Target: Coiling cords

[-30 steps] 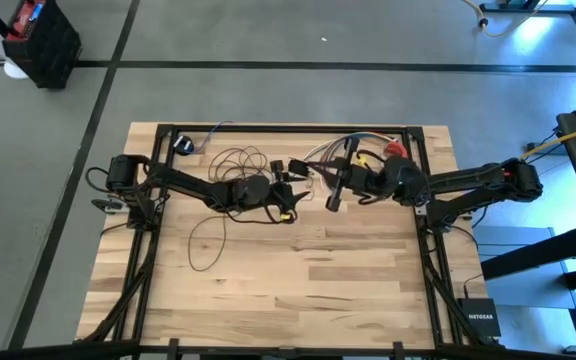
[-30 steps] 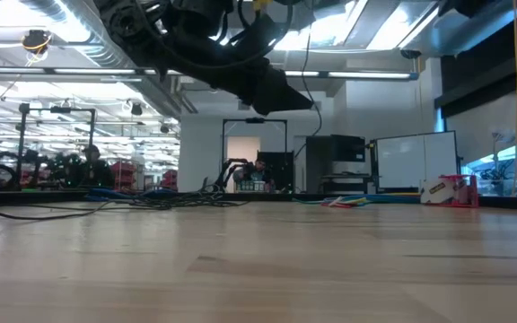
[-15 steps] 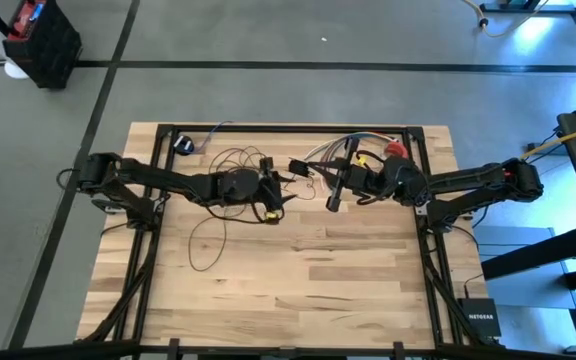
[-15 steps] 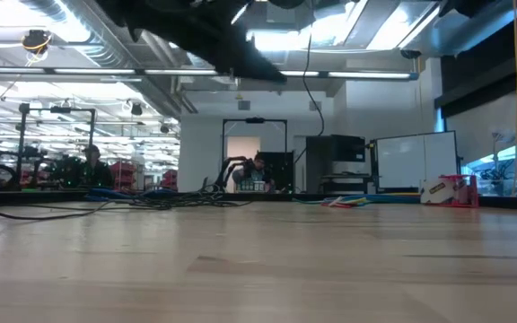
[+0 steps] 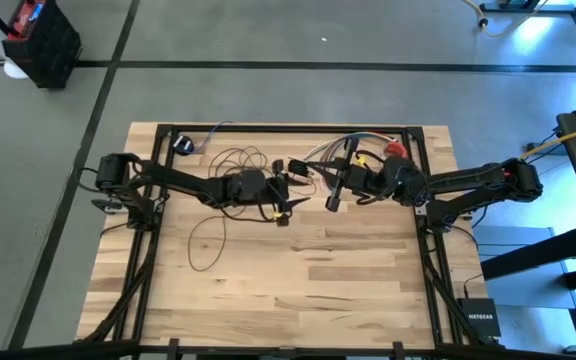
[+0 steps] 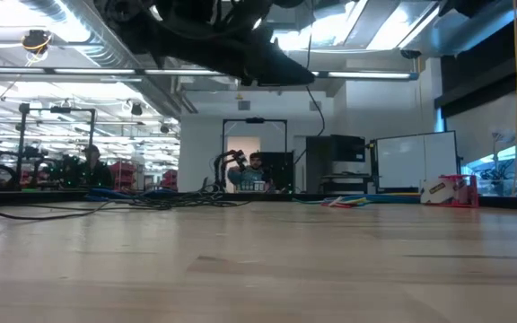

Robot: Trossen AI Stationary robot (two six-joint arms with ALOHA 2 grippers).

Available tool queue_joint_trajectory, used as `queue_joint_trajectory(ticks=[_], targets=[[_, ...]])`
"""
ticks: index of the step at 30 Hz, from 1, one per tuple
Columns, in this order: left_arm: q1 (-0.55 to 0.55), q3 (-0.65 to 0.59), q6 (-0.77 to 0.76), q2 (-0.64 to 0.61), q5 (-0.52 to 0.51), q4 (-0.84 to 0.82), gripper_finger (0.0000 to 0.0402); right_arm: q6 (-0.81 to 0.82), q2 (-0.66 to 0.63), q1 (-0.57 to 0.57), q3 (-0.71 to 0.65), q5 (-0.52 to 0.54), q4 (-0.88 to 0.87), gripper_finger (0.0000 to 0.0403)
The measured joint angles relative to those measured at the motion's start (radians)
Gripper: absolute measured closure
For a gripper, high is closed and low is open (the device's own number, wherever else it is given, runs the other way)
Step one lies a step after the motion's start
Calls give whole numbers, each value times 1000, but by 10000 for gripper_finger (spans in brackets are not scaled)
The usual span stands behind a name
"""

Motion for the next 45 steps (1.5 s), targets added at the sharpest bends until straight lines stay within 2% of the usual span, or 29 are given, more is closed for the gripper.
queue_joint_trajectory(ticks=[2, 6, 9, 14, 20, 31, 36, 45], targets=[[-2, 0, -3, 2, 32, -1, 229, 1, 0, 0, 0, 0, -1, 395], [-2, 0, -20, 2, 161, 13, 229, 1, 0, 0, 0, 0, -4, 398], [-2, 0, -36, 2, 166, 36, 229, 1, 0, 0, 0, 0, -5, 398], [-7, 0, -46, 2, 126, 46, 229, 2, 0, 0, 0, 0, -3, 398], [-26, 0, -21, 2, 20, 46, 229, 2, 0, 0, 0, 6, -2, 398], [-29, 0, 20, 2, 7, 54, 229, 1, 0, 0, 0, 24, -10, 398], [-27, 0, 64, 2, -111, 9, 229, 0, 0, 0, 1, 24, -10, 396], [-3, 0, 50, 3, -127, 18, 229, 0, 0, 0, 1, 23, -10, 398]])
